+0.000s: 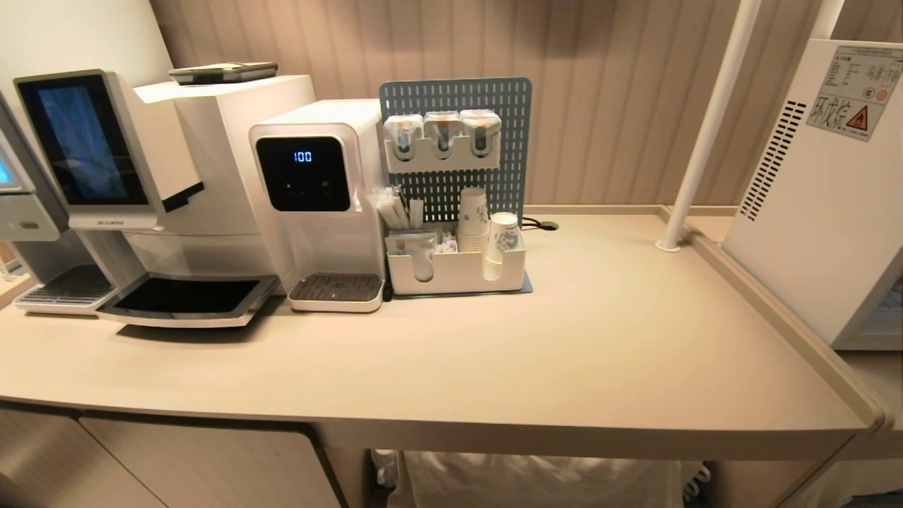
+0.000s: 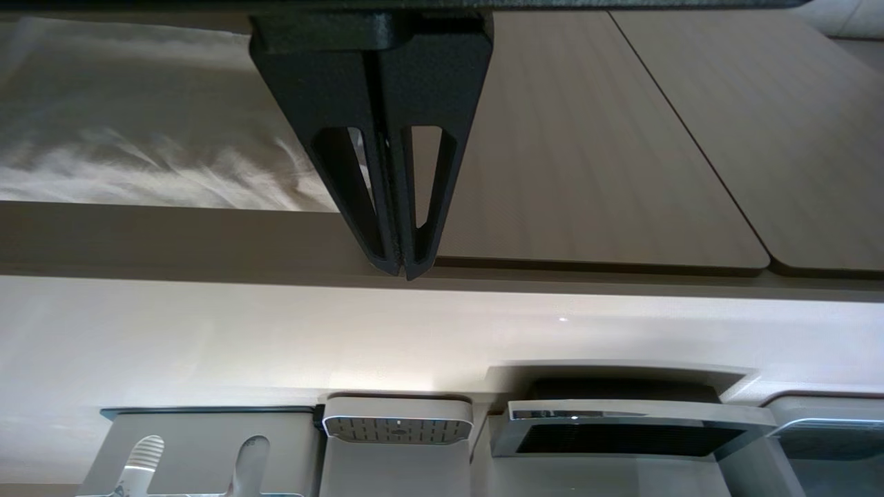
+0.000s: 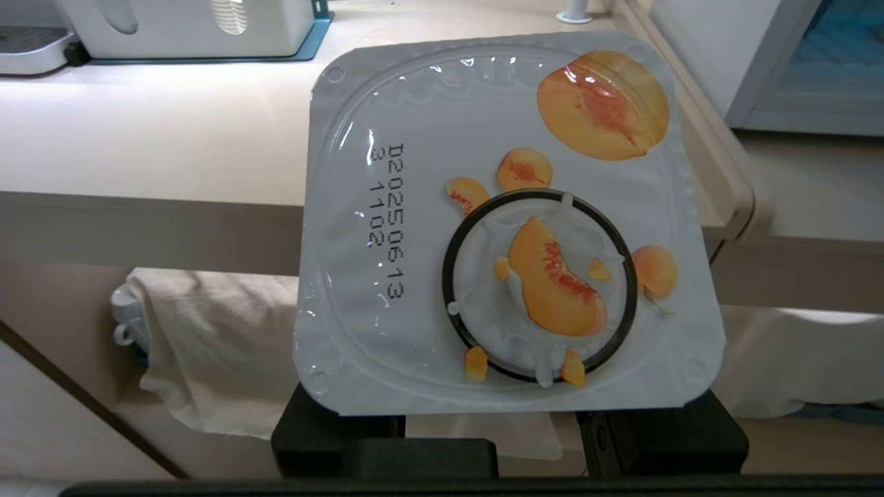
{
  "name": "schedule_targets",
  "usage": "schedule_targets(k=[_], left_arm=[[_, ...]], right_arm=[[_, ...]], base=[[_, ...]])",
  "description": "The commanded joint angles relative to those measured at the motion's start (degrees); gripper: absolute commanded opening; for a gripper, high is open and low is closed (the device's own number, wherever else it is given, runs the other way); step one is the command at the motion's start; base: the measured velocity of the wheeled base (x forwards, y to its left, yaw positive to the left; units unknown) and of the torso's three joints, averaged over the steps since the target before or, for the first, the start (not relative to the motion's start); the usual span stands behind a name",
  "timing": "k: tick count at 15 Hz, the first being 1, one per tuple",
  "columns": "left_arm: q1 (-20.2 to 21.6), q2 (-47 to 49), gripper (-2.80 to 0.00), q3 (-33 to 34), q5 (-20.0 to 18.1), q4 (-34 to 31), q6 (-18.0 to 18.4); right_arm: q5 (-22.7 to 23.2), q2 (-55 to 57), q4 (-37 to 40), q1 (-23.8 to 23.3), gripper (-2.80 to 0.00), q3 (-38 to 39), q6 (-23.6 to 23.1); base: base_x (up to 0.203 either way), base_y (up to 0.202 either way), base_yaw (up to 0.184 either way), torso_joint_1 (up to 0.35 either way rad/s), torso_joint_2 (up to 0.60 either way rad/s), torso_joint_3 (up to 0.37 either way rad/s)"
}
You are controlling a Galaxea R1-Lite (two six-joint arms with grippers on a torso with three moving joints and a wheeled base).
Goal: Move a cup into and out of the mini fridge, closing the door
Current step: Put the yoghurt in the freezer
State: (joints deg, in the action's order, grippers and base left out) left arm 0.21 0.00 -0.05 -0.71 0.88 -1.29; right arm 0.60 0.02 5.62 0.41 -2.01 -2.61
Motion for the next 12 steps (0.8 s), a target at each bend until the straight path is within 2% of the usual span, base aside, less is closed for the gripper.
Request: schedule_targets(k=[1, 12], left_arm=[[-0.03, 0.09, -2.80, -0.04, 0.00, 0.00, -0.03], [-0.03, 0.09, -2.80, 0.04, 0.00, 0.00, -0.03]], right_arm=[[0.02, 0.07, 0.01, 0.02, -2.80, -0.01, -0.12], [0.02, 0.06, 0.09, 0.02, -2.80, -0.01, -0.12]], base=[[0.006, -0.068, 0.004, 0.002, 0.01, 0.001], [0.000, -0.184, -0.001, 0.002, 0.00, 0.002]])
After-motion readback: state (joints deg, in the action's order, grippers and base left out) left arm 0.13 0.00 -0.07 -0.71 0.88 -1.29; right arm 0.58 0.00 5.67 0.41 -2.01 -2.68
